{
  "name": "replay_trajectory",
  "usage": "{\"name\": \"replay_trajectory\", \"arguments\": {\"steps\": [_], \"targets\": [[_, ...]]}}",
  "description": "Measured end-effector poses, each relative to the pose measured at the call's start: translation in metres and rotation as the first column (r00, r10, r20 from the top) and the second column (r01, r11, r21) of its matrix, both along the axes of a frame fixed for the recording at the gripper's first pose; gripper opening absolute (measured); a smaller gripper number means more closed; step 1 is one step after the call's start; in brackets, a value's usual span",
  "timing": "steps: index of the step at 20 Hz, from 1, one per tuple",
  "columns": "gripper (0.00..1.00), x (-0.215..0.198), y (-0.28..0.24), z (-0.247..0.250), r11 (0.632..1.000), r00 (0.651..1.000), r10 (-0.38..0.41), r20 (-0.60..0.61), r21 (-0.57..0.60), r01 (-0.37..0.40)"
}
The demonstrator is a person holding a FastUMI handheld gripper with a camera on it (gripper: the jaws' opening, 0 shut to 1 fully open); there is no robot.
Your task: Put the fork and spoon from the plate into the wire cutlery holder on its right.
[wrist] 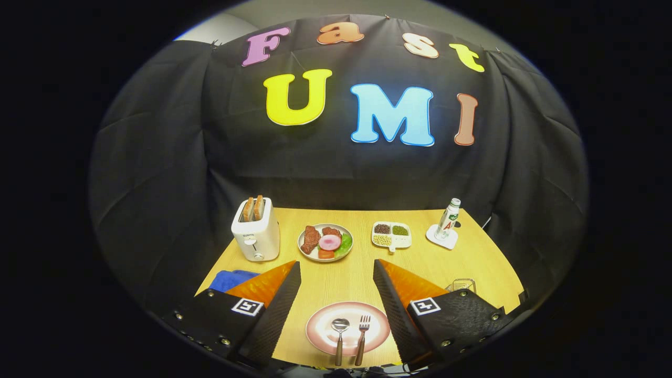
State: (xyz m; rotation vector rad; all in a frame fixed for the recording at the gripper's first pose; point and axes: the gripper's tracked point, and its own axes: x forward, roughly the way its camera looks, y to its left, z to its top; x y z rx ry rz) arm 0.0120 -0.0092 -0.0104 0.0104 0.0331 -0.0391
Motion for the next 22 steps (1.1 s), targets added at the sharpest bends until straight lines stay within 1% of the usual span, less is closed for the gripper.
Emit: {"name": "replay_trajectory", "arguments": {"steps": [5,8,10,12,14,16,19,22], "targets": [[0.86,0.012,-0.01,-0.049,0.999,0.991,-0.036,-0.133,0.007,0.037],[0.87,0.019,-0.022,-0.09,0.996,0.963,-0.074,-0.26,0.02,0.082],[0.87,0.021,-0.028,-0.117,0.994,0.935,-0.098,-0.34,0.011,0.108],[0.87,0.024,-0.036,-0.142,0.992,0.899,-0.12,-0.42,-0.009,0.128],[0.87,0.026,-0.045,-0.166,0.988,0.855,-0.15,-0.497,-0.037,0.152],[0.87,0.03,-0.049,-0.185,0.985,0.813,-0.164,-0.559,-0.051,0.164],[0.87,0.036,-0.053,-0.213,0.984,0.751,-0.169,-0.638,-0.064,0.166],[0.86,0.04,-0.057,-0.237,0.984,0.68,-0.175,-0.712,-0.099,0.15]]}}
